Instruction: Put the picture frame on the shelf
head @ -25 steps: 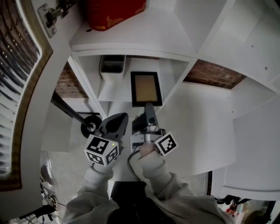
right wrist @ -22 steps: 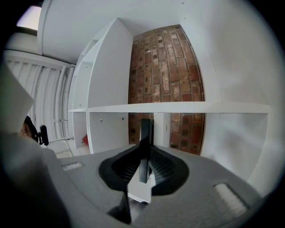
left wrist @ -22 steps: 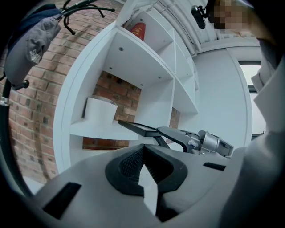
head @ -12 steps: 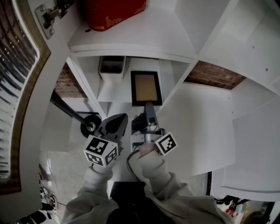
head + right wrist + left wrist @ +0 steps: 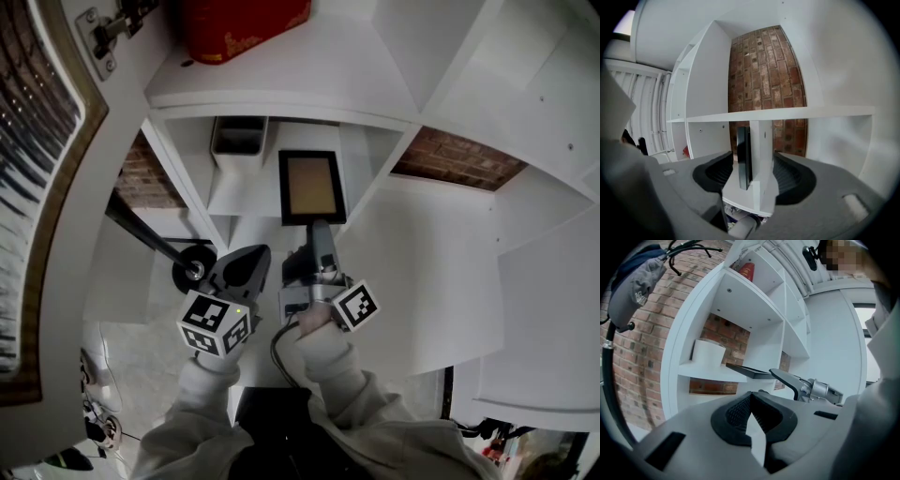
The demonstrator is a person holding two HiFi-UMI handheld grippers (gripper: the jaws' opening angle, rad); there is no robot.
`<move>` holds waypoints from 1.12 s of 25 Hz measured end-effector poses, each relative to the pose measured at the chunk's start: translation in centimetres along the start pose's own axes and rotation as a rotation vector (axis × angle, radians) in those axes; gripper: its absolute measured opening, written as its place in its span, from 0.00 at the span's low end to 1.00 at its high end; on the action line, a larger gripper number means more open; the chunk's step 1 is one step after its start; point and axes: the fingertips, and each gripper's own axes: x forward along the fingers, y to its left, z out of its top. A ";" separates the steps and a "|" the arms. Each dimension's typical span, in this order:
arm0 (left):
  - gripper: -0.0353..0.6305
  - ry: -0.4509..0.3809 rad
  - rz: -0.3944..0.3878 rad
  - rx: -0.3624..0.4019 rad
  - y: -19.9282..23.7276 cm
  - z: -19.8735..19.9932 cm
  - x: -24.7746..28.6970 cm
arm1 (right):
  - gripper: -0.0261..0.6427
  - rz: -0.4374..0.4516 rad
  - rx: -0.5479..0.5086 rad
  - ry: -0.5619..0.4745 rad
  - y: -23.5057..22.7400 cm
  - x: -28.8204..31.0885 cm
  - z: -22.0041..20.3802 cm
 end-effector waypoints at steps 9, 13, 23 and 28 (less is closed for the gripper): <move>0.06 0.007 0.017 -0.008 -1.1 -0.8 -1.0 | 0.44 0.048 -0.026 0.082 1.5 -2.3 -0.7; 0.06 0.013 0.036 -0.007 -2.3 -1.5 -2.5 | 0.42 0.023 -0.115 0.252 2.8 -4.3 -3.4; 0.06 0.031 -0.023 -0.032 -7.5 -2.8 -7.6 | 0.04 -0.173 -0.577 0.628 5.6 -13.9 -8.5; 0.06 0.010 -0.010 -0.006 -9.4 -2.5 -11.1 | 0.04 -0.117 -0.644 0.604 9.6 -15.4 -9.8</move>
